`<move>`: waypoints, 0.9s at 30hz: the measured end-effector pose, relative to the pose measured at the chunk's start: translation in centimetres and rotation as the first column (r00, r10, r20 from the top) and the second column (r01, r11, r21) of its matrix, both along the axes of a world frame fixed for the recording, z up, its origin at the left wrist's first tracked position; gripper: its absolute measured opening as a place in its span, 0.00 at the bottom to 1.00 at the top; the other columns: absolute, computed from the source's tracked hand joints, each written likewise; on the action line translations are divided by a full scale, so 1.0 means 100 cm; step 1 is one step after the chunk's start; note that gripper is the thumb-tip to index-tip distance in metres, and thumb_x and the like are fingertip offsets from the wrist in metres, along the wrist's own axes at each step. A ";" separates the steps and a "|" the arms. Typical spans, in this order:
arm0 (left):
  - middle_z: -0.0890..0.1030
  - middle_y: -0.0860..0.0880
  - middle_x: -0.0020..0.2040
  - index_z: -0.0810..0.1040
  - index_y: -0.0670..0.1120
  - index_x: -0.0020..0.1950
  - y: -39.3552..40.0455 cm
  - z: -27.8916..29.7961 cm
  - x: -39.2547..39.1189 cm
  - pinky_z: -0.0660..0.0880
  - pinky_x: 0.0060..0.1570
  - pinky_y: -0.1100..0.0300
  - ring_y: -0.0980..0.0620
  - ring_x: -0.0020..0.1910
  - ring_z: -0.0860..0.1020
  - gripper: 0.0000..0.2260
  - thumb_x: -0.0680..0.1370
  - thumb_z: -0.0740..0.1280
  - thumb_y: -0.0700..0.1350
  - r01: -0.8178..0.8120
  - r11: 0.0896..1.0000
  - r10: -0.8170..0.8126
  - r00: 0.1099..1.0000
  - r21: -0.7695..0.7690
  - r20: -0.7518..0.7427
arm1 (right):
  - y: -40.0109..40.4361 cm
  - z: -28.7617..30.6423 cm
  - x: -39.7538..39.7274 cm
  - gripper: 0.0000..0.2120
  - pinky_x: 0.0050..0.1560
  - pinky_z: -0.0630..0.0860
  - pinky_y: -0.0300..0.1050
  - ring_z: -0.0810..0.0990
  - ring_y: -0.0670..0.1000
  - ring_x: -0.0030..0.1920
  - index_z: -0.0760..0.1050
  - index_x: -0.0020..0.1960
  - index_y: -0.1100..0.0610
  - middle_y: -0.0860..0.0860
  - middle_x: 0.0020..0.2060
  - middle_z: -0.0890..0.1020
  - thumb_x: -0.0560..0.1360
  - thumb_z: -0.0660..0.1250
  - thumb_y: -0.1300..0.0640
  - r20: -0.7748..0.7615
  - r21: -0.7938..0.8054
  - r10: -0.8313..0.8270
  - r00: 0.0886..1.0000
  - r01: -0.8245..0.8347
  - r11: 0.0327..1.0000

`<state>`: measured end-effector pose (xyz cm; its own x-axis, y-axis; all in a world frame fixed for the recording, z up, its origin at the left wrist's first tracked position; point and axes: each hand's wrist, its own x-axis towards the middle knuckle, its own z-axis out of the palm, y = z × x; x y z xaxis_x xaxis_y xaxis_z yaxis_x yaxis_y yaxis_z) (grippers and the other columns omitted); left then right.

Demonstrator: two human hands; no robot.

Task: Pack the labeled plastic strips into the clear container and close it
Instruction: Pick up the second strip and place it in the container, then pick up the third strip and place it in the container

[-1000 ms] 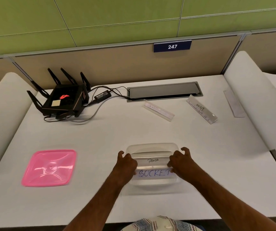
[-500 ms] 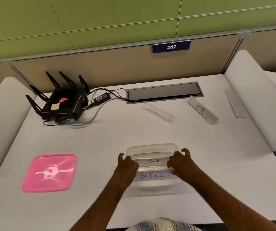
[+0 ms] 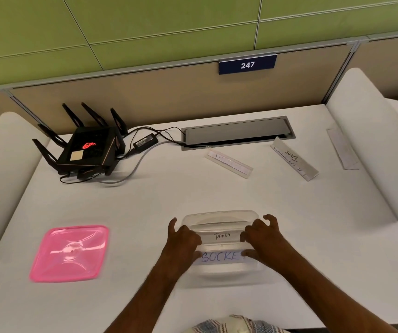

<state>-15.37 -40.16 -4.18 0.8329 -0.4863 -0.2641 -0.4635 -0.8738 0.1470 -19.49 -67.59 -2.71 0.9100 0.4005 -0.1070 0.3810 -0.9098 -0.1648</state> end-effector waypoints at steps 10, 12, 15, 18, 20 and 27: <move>0.77 0.60 0.34 0.73 0.55 0.36 -0.019 0.021 0.038 0.64 0.61 0.54 0.60 0.39 0.76 0.14 0.77 0.68 0.60 -0.210 0.815 0.327 0.936 -0.541 0.129 | -0.008 0.001 0.033 0.18 0.59 0.57 0.44 0.77 0.40 0.40 0.68 0.44 0.39 0.42 0.32 0.76 0.78 0.52 0.28 -0.041 0.459 -0.404 0.914 0.377 0.805; 0.79 0.60 0.38 0.74 0.56 0.39 -0.022 0.022 0.051 0.63 0.60 0.56 0.60 0.43 0.77 0.10 0.76 0.70 0.57 -0.267 0.762 0.363 0.931 -0.590 0.048 | -0.013 -0.002 0.044 0.15 0.58 0.58 0.45 0.79 0.42 0.41 0.69 0.47 0.39 0.44 0.32 0.78 0.79 0.53 0.30 -0.084 0.511 -0.442 0.893 0.419 0.750; 0.80 0.62 0.46 0.75 0.58 0.45 -0.029 0.023 0.073 0.64 0.60 0.55 0.61 0.48 0.77 0.05 0.76 0.71 0.53 -0.345 0.695 0.406 0.912 -0.631 -0.051 | -0.020 -0.007 0.061 0.14 0.55 0.58 0.45 0.79 0.43 0.40 0.69 0.48 0.39 0.44 0.31 0.77 0.80 0.53 0.31 -0.129 0.555 -0.483 0.866 0.467 0.688; 0.78 0.62 0.53 0.76 0.57 0.54 -0.035 0.021 0.096 0.70 0.61 0.51 0.61 0.53 0.76 0.08 0.76 0.72 0.51 -0.441 0.626 0.436 0.882 -0.644 -0.181 | -0.026 -0.010 0.076 0.14 0.55 0.61 0.47 0.79 0.45 0.38 0.70 0.48 0.40 0.45 0.29 0.76 0.79 0.55 0.32 -0.187 0.566 -0.525 0.830 0.528 0.633; 0.76 0.61 0.58 0.75 0.56 0.59 -0.038 0.020 0.112 0.74 0.59 0.51 0.58 0.58 0.76 0.12 0.77 0.71 0.50 -0.506 0.560 0.437 0.853 -0.656 -0.285 | -0.030 -0.012 0.086 0.11 0.58 0.63 0.48 0.79 0.45 0.35 0.72 0.50 0.42 0.44 0.29 0.75 0.80 0.58 0.36 -0.250 0.563 -0.544 0.801 0.577 0.591; 0.71 0.53 0.71 0.67 0.52 0.73 -0.054 0.007 0.168 0.71 0.61 0.60 0.57 0.64 0.72 0.25 0.79 0.71 0.48 -0.595 0.532 0.410 0.804 -0.603 -0.431 | -0.043 -0.029 0.117 0.10 0.66 0.69 0.59 0.82 0.44 0.45 0.71 0.58 0.46 0.45 0.39 0.83 0.80 0.66 0.43 -0.448 0.506 -0.569 0.689 0.720 0.475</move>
<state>1.47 -45.53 -3.47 0.9633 -0.1130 -0.2435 0.1445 -0.5461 0.8252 -7.78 -71.84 -5.60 0.9240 -0.2559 -0.2842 -0.3804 -0.5379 -0.7523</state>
